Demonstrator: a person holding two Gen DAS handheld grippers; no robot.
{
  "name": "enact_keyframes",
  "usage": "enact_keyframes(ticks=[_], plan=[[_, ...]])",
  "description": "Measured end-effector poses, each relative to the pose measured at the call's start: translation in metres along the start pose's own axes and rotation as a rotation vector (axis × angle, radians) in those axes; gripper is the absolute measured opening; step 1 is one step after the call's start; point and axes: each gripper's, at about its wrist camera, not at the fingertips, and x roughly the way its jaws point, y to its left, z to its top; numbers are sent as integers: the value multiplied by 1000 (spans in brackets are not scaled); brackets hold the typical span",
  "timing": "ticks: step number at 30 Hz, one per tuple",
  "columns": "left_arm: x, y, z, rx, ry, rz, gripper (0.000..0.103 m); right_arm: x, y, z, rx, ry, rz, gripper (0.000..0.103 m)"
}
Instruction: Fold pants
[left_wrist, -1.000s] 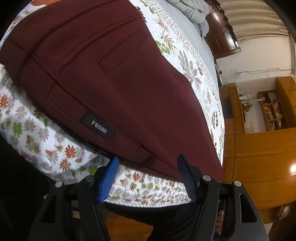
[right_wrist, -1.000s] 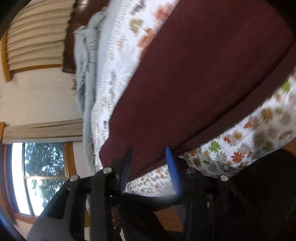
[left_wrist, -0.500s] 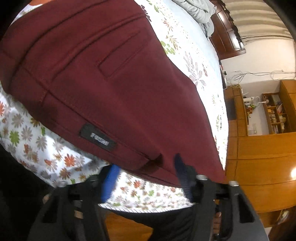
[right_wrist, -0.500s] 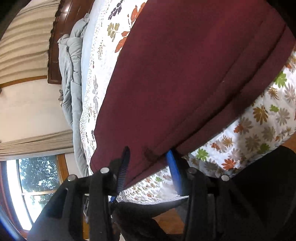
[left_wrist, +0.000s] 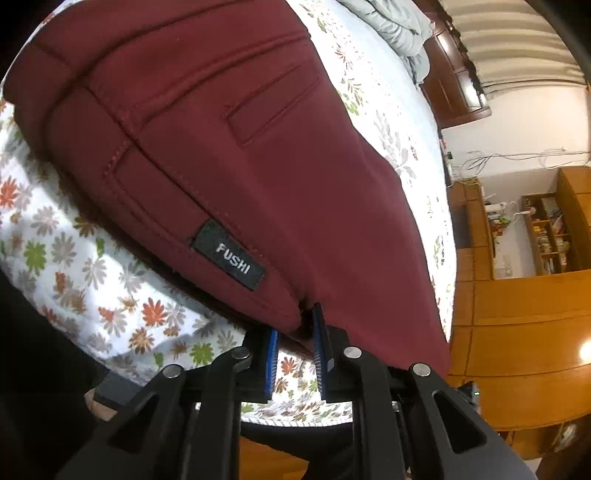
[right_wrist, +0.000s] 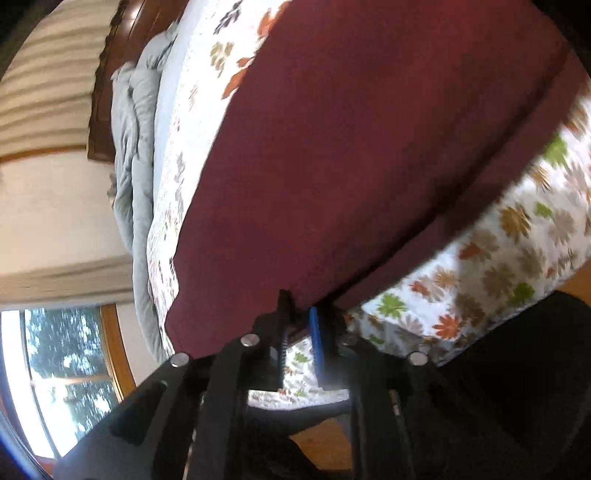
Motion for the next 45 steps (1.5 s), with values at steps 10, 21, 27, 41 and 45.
enact_keyframes(ticks=[10, 21, 27, 41, 45], plan=[[-27, -64, -10, 265, -13, -31, 65, -191, -93, 53, 171, -470, -19, 42], [-9, -19, 46, 176, -34, 141, 66, -196, -113, 98, 134, -497, 35, 3], [-11, -13, 50, 168, -31, 136, 66, -208, -111, 84, 110, -554, 61, 4], [1, -28, 50, 208, -17, 166, 69, -237, -175, 96, 225, -624, 144, 65], [2, -29, 52, 200, -15, 171, 70, -230, -180, 107, 210, -605, 161, 67]])
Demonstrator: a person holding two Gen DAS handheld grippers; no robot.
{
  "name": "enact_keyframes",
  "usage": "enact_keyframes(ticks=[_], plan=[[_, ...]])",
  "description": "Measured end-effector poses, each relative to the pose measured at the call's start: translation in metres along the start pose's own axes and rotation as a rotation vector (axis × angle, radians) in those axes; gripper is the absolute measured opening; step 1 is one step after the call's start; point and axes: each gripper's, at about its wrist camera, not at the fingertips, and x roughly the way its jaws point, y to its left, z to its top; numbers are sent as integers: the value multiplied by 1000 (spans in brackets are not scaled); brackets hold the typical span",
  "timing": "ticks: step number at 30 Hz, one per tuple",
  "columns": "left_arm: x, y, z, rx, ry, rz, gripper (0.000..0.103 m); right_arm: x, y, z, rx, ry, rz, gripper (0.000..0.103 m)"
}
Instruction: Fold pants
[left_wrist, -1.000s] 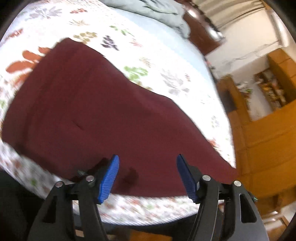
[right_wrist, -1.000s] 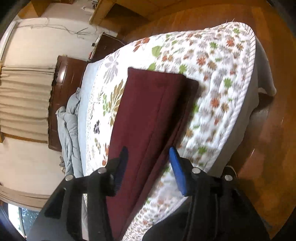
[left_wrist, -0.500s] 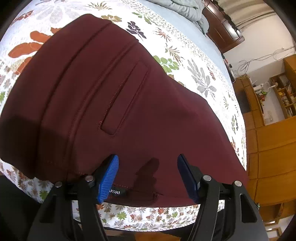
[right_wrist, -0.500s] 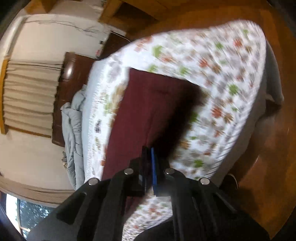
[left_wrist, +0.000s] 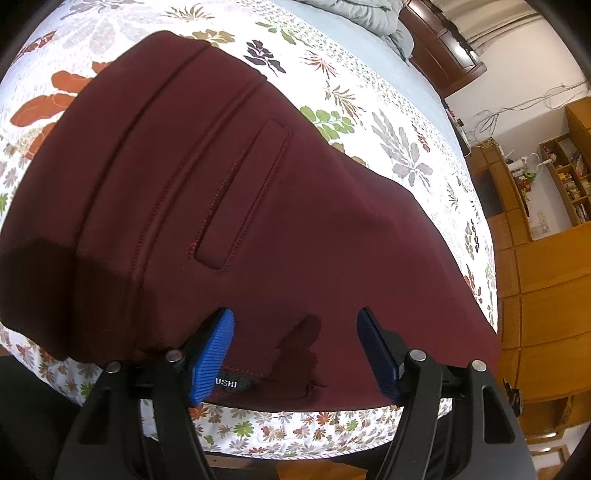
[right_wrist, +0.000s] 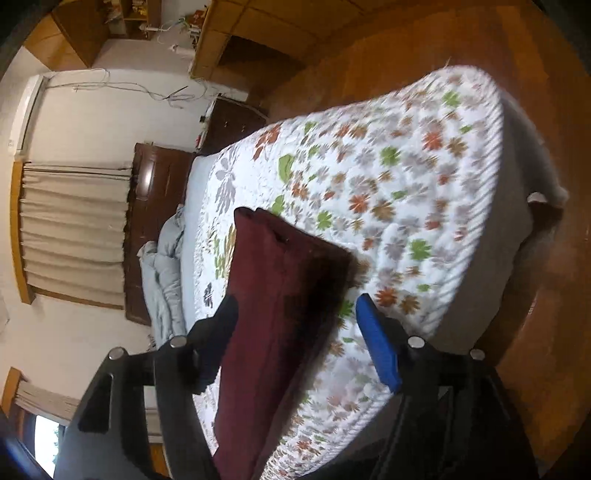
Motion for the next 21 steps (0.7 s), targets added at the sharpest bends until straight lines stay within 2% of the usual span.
enact_keyframes(ticks=[7, 9, 11, 12, 15, 16, 19, 21], plan=[[4, -7, 1, 9, 12, 23, 73, 30, 0, 6, -12, 39, 25, 70], [5, -10, 1, 13, 12, 32, 75, 30, 2, 9, -33, 52, 53, 61], [6, -12, -1, 22, 11, 38, 77, 27, 8, 12, -82, 63, 100, 47], [6, -13, -1, 26, 10, 41, 78, 26, 8, 13, -92, 65, 125, 45], [7, -15, -3, 33, 2, 50, 78, 33, -7, 16, -71, 82, 121, 42], [7, -15, -2, 34, 1, 53, 79, 36, -12, 15, -63, 80, 128, 42], [6, -16, -2, 40, 1, 60, 79, 37, -10, 13, -84, 65, 154, 53], [7, -17, -1, 39, 3, 62, 79, 39, -8, 13, -93, 64, 159, 53]])
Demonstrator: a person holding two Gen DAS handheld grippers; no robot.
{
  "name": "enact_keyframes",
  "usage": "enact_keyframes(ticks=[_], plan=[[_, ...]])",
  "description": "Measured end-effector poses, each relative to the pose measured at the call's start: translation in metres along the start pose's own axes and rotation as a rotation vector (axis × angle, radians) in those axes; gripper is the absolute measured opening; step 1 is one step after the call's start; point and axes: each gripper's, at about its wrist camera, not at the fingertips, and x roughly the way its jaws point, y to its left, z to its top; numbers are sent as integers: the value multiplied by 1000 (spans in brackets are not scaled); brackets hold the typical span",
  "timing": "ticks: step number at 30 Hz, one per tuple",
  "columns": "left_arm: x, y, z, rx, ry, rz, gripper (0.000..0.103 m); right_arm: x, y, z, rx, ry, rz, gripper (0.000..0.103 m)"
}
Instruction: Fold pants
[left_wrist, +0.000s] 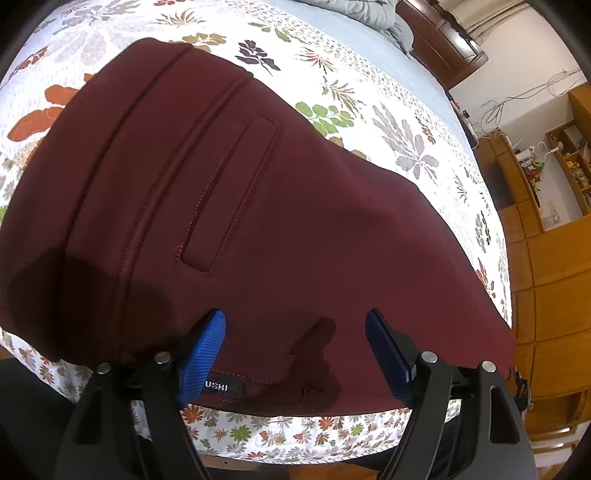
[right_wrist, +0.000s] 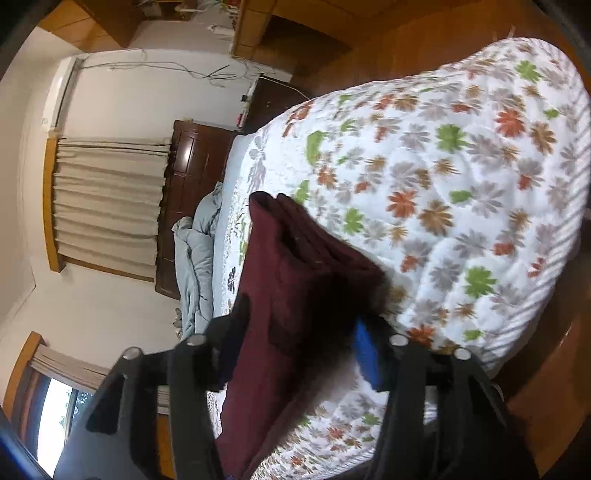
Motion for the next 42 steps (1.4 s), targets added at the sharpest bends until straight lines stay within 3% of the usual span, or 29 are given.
enact_keyframes(ticks=[2, 5, 10, 16, 21, 27, 32, 38, 42], plan=[[0, -1, 1, -6, 4, 2, 79, 3, -1, 2, 9, -3, -17, 28], [1, -2, 3, -20, 4, -5, 79, 3, -4, 4, 30, 2, -30, 26], [2, 2, 3, -23, 4, -21, 79, -3, 23, 3, -40, -2, -132, 23], [-1, 6, 5, -24, 15, -54, 79, 2, 98, -10, -236, -29, -333, 21], [-9, 10, 3, -11, 10, -75, 79, 13, 165, -29, -361, -33, -351, 21], [-21, 4, -4, 57, -20, -85, 79, 27, 260, -73, -595, -44, -378, 21], [-36, 5, -12, 114, -64, -124, 79, 44, 315, -124, -819, -65, -434, 21], [-51, 20, -17, 102, -101, -206, 79, 80, 359, -183, -994, -46, -461, 21], [-54, 24, -18, 117, -111, -217, 79, 112, 375, -221, -1073, 8, -462, 21]])
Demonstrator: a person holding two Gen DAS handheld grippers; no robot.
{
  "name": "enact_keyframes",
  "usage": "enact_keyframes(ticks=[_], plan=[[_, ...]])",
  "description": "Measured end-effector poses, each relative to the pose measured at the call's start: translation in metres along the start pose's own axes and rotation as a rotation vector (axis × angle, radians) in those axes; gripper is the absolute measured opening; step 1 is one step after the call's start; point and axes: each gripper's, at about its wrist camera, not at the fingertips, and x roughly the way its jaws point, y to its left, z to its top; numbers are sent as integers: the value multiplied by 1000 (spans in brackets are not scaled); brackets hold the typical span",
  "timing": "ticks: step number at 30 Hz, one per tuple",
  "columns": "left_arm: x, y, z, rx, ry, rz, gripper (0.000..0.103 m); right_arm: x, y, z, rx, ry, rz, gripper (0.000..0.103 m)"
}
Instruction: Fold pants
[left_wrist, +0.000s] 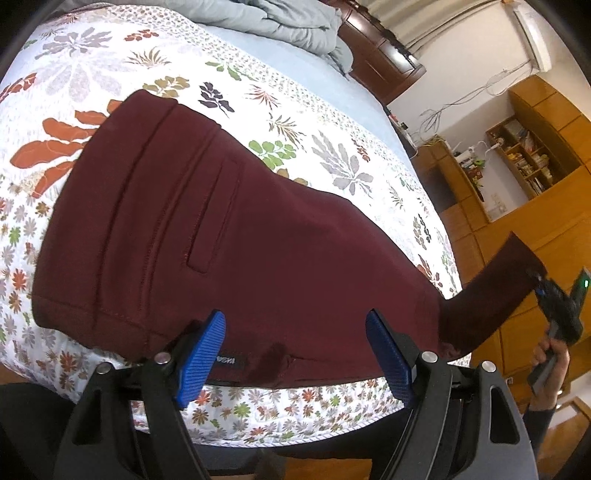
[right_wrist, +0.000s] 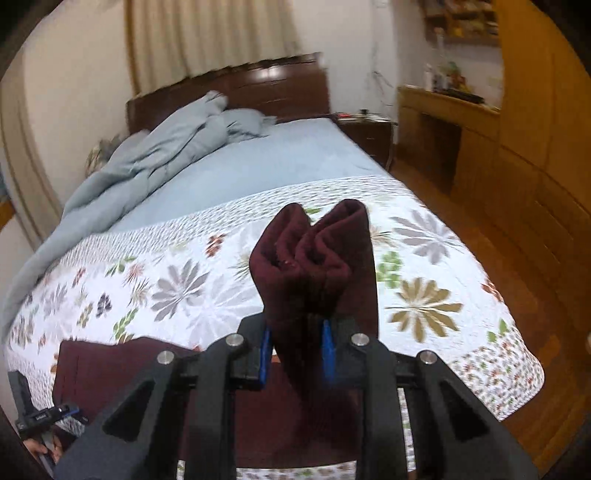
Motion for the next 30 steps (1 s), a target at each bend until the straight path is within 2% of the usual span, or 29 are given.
enact_keyframes(ticks=[6, 9, 12, 17, 20, 22, 26, 30], plan=[[-2, 13, -6, -19, 4, -43, 79, 26, 80, -15, -148, 38, -1, 21], [-6, 17, -9, -14, -6, -73, 79, 42, 124, -36, -259, 51, -29, 21], [-8, 22, -13, -15, -10, -108, 79, 56, 169, -67, -413, 47, -80, 21], [-5, 25, -19, -20, 4, -135, 79, 77, 238, -150, -821, -20, -203, 21], [-5, 27, -21, -27, 12, -162, 79, 91, 258, -200, -1019, -37, -251, 20], [-5, 29, -23, -30, 14, -175, 79, 95, 261, -219, -1097, -51, -270, 20], [-4, 37, -23, -55, 25, -201, 79, 101, 260, -245, -1189, -62, -293, 21], [0, 39, -21, -78, 35, -220, 79, 106, 257, -254, -1197, -40, -280, 21]])
